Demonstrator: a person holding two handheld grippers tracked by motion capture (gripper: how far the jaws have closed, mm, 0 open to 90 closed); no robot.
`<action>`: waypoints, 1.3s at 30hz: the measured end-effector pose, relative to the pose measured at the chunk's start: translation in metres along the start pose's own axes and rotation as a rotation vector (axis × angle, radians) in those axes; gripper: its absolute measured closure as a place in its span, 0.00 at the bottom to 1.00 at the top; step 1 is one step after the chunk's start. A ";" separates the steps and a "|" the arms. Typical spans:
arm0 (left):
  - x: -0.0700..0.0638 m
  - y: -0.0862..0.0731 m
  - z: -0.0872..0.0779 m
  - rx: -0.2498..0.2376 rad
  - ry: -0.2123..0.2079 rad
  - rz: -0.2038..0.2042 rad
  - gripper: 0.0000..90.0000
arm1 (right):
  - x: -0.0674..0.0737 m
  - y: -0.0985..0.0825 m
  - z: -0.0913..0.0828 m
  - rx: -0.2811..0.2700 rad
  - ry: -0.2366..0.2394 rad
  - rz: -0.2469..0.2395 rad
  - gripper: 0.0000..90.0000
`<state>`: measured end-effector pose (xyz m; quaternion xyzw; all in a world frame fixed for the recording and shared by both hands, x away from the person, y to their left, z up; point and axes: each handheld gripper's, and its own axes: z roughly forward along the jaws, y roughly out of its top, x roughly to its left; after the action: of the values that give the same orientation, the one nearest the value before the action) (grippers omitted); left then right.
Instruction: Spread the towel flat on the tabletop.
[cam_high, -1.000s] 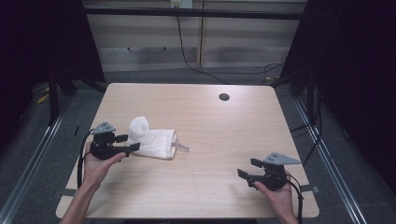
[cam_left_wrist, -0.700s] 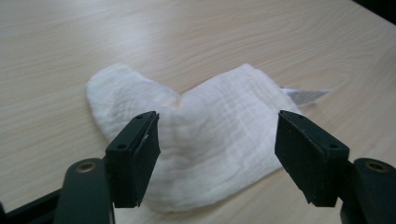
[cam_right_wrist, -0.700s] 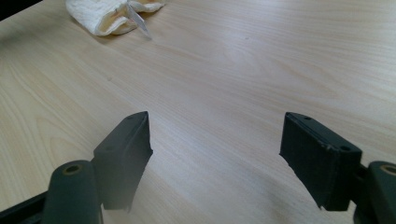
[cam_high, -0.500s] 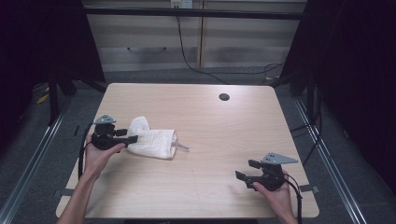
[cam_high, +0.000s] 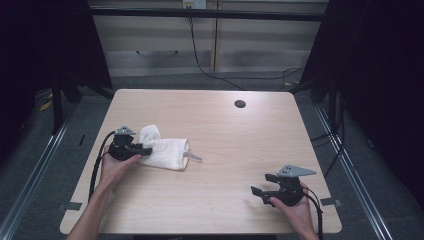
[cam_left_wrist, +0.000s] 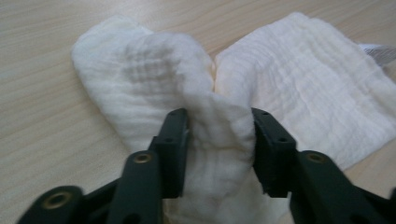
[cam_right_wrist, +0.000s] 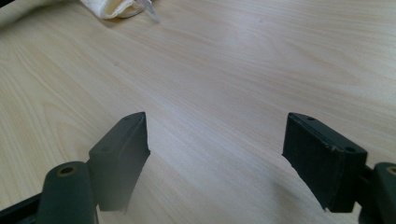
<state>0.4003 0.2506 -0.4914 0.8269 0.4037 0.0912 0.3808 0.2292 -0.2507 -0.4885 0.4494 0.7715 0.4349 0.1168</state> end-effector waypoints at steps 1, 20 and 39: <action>0.000 0.000 0.000 0.000 0.000 0.000 0.79 | 0.000 0.000 0.000 0.001 0.002 -0.003 0.25; -0.036 0.004 -0.004 -0.035 -0.117 0.043 0.92 | 0.000 0.000 -0.001 0.006 -0.009 -0.011 0.25; -0.090 -0.001 0.004 0.004 -0.221 0.120 0.92 | 0.001 0.000 -0.004 0.003 -0.008 -0.007 0.25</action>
<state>0.3422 0.1822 -0.4803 0.8553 0.3095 0.0214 0.4150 0.2268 -0.2521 -0.4857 0.4484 0.7735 0.4314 0.1205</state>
